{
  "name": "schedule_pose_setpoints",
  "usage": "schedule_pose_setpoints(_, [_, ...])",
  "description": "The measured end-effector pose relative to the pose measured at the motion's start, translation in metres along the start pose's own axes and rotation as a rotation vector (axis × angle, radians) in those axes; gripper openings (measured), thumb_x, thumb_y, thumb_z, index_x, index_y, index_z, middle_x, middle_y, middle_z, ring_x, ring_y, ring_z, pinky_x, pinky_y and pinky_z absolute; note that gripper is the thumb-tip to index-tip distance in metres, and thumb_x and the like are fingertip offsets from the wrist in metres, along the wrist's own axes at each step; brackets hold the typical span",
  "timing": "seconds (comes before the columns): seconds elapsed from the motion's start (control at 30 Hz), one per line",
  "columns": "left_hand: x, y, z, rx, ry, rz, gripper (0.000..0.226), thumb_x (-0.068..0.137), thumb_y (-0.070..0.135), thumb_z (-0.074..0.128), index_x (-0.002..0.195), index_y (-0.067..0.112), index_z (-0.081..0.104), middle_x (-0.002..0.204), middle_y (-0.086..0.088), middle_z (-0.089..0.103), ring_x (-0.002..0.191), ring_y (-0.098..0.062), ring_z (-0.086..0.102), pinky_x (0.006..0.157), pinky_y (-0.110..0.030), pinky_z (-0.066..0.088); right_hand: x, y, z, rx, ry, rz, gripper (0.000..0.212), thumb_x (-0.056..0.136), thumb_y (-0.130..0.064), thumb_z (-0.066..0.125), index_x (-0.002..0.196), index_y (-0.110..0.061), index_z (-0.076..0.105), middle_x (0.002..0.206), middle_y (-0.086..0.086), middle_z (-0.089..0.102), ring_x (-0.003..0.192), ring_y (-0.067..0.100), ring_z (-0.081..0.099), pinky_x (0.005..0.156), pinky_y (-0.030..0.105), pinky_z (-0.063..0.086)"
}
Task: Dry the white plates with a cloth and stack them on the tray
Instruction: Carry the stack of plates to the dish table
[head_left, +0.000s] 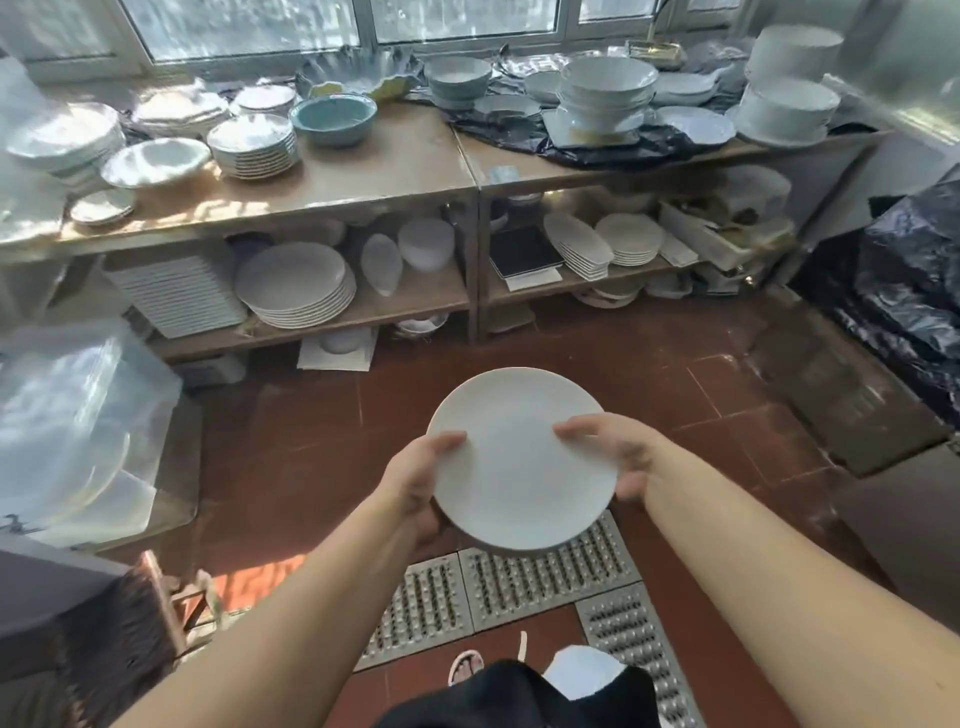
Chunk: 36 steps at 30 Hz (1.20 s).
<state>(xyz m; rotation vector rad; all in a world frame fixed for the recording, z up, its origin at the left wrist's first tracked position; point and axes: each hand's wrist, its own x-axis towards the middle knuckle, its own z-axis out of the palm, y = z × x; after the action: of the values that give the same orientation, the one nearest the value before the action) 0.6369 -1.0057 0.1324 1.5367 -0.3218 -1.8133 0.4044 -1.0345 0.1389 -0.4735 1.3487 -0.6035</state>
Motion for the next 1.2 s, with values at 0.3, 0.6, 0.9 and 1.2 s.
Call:
schedule_pose_setpoints(0.3, [0.085, 0.077, 0.032, -0.063, 0.036, -0.016, 0.039, 0.097, 0.023, 0.061, 0.129, 0.003, 0.066, 0.117, -0.021, 0.076, 0.100, -0.040, 0.074, 0.078, -0.046, 0.060, 0.093, -0.097, -0.001, -0.039, -0.059, 0.068, 0.032, 0.101, -0.012, 0.063, 0.129, 0.003, 0.068, 0.121, 0.026, 0.074, 0.110, 0.042, 0.070, 0.100, 0.054, 0.054])
schedule_pose_setpoints(0.6, [0.163, 0.170, 0.094, -0.101, 0.112, 0.053, 0.038, 0.099, 0.026, 0.060, 0.130, 0.004, 0.067, 0.118, -0.020, 0.076, 0.114, -0.042, 0.071, 0.101, -0.054, 0.055, 0.193, -0.232, -0.019, -0.139, -0.182, 0.088, 0.021, 0.099, -0.013, 0.067, 0.115, 0.000, 0.072, 0.106, 0.021, 0.079, 0.086, 0.036, 0.080, 0.066, 0.042, 0.064])
schedule_pose_setpoints(0.9, [0.243, 0.264, 0.096, -0.147, 0.191, 0.075, 0.037, 0.095, 0.027, 0.062, 0.125, 0.006, 0.069, 0.116, -0.018, 0.077, 0.108, -0.040, 0.073, 0.099, -0.054, 0.056, 0.282, -0.327, 0.022, -0.169, -0.192, 0.113, 0.017, 0.097, -0.012, 0.067, 0.108, 0.000, 0.074, 0.101, 0.019, 0.080, 0.079, 0.036, 0.080, 0.058, 0.041, 0.063])
schedule_pose_setpoints(1.2, [0.350, 0.393, 0.077, -0.112, 0.139, 0.087, 0.039, 0.091, 0.023, 0.068, 0.126, 0.006, 0.069, 0.113, -0.018, 0.078, 0.105, -0.041, 0.074, 0.092, -0.053, 0.059, 0.372, -0.423, 0.080, -0.099, -0.134, 0.090, 0.025, 0.097, -0.013, 0.067, 0.119, 0.001, 0.071, 0.110, 0.021, 0.079, 0.085, 0.038, 0.080, 0.079, 0.047, 0.060])
